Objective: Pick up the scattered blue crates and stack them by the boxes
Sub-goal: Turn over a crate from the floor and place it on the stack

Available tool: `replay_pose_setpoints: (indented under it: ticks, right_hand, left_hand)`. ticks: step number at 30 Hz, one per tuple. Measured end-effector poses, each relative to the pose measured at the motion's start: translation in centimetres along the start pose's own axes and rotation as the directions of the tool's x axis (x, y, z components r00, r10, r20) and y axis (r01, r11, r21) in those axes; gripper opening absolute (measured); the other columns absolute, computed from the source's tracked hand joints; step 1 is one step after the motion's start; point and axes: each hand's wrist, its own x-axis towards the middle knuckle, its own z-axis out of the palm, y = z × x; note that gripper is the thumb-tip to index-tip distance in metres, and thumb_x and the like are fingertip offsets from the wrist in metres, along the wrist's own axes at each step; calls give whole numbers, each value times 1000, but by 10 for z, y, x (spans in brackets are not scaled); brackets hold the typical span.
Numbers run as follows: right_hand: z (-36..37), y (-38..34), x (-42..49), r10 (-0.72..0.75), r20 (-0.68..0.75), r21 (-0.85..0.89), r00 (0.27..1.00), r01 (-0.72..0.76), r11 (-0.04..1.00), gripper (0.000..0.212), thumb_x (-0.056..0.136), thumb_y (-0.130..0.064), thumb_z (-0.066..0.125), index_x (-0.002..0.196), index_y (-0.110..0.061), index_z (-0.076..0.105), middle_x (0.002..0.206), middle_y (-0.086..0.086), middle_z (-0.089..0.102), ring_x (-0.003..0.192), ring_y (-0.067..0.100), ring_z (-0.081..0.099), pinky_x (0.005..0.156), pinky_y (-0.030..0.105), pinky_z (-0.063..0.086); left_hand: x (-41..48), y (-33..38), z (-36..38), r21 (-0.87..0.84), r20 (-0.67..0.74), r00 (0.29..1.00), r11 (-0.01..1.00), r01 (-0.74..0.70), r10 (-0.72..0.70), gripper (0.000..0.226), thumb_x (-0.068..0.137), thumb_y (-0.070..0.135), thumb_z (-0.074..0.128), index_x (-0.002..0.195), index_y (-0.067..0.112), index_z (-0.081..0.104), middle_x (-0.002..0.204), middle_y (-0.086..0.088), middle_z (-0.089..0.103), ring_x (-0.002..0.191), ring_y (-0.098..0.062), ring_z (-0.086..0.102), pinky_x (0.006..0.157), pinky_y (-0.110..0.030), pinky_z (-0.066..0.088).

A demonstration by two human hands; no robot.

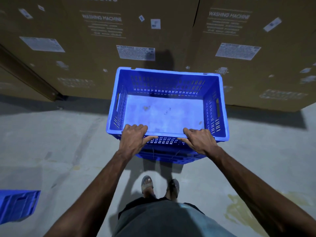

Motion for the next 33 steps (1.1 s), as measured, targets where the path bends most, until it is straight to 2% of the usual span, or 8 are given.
replay_pose_setpoints:
  ticks: [4, 10, 13, 15, 19, 25, 30, 33]
  right_hand:
    - [-3, -12, -5, -16, -18, -20, 1000, 16, 1000, 61, 100, -68, 10, 84, -18, 41, 54, 2, 54, 38, 32, 51, 42, 27, 25]
    - [-5, 12, -9, -58, 5, -19, 998, 58, 998, 55, 99, -67, 19, 83, -19, 39, 54, 2, 55, 37, 32, 50, 42, 26, 21]
    - [-9, 21, -8, -8, 19, -37, 1000, 9, 999, 59, 99, -67, 16, 84, -17, 44, 57, 1, 58, 39, 30, 52, 44, 26, 22]
    - [-7, 10, -10, 41, -5, -36, 999, -42, 998, 49, 96, -62, 30, 85, -17, 47, 59, 1, 61, 42, 29, 56, 45, 27, 26]
    - [-2, -19, -18, 92, 82, 15, 992, -93, 996, 39, 97, -57, 47, 90, -18, 46, 70, 4, 66, 55, 33, 63, 50, 31, 30]
    - [-16, -3, -10, 90, 190, -2, 978, -91, 996, 42, 101, -59, 38, 98, -18, 46, 83, 4, 68, 68, 33, 64, 58, 34, 33]
    - [-15, -29, -20, 118, 185, 49, 975, -129, 990, 39, 100, -57, 40, 92, -19, 39, 77, 6, 66, 65, 35, 63, 54, 36, 35]
    - [-14, -9, -27, 109, 148, 5, 983, -111, 994, 41, 100, -59, 42, 95, -18, 47, 78, 6, 69, 64, 35, 65, 54, 35, 34]
  left_hand:
    - [-7, -14, -2, -29, -16, 999, 998, -52, 51, 67, 95, 78, 27, 76, 18, 50, 66, -2, 55, 61, -30, 56, 68, -41, 41]
    - [-5, 11, -2, -66, -42, 999, 998, -22, 19, 62, 94, 76, 38, 74, 18, 50, 64, -2, 54, 59, -29, 54, 67, -39, 38]
    - [1, 18, -4, -70, -12, 1000, 998, 10, -10, 62, 94, 76, 38, 73, 18, 49, 63, -2, 53, 59, -28, 53, 66, -38, 38]
    - [0, 13, -1, -63, -25, 999, 998, -23, 21, 62, 93, 76, 38, 73, 18, 50, 63, -2, 54, 57, -28, 54, 65, -38, 39]
    - [2, -13, -1, -63, -7, 993, 991, -120, 120, 60, 92, 77, 41, 76, 20, 49, 66, -2, 56, 63, -29, 58, 66, -39, 41]
    - [-6, 9, -2, -106, -18, 999, 993, -44, 43, 57, 94, 75, 37, 75, 22, 39, 64, -1, 53, 60, -29, 53, 68, -39, 37]
    - [2, -19, -7, -68, 55, 985, 985, -161, 165, 63, 94, 79, 29, 80, 21, 49, 72, 0, 58, 66, -29, 58, 64, -38, 40]
    - [5, 6, -5, -85, 32, 993, 990, -109, 112, 62, 93, 79, 33, 78, 21, 49, 69, 0, 57, 64, -29, 57, 67, -39, 39]
